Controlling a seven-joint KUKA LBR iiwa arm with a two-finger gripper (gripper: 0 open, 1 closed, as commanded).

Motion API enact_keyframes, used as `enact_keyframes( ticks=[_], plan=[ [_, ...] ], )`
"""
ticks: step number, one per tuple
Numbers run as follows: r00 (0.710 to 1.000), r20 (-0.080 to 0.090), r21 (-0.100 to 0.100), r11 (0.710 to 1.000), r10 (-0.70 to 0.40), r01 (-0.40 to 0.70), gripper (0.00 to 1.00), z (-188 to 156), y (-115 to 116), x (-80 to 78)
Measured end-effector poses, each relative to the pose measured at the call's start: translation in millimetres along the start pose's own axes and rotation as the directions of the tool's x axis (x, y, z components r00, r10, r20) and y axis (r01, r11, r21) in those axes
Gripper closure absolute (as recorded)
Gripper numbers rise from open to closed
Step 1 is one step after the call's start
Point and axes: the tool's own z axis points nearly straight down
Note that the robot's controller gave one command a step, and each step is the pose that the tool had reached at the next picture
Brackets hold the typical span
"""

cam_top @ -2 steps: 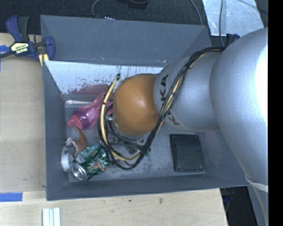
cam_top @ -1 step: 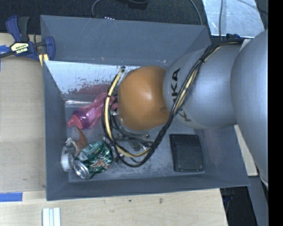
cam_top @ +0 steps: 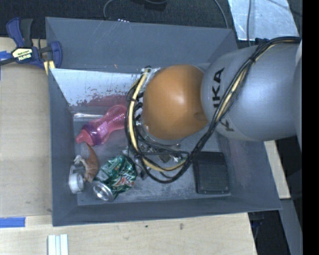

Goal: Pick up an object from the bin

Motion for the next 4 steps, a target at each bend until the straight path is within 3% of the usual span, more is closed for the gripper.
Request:
enact_keyframes(
  ticks=[1,2,3,4],
  plan=[
    [0.977,-0.005,-0.003,0.977,-0.212,0.212,1.0,-25,-2,2.8],
    [0.995,0.008,0.003,0.995,-0.097,0.097,1.0,10,-14,2.1],
    [0.996,-0.009,-0.005,0.996,-0.085,0.085,1.0,39,-11,-2.8],
    [0.941,0.003,0.002,0.941,-0.339,0.339,1.0,34,-5,-12.2]
  ],
)
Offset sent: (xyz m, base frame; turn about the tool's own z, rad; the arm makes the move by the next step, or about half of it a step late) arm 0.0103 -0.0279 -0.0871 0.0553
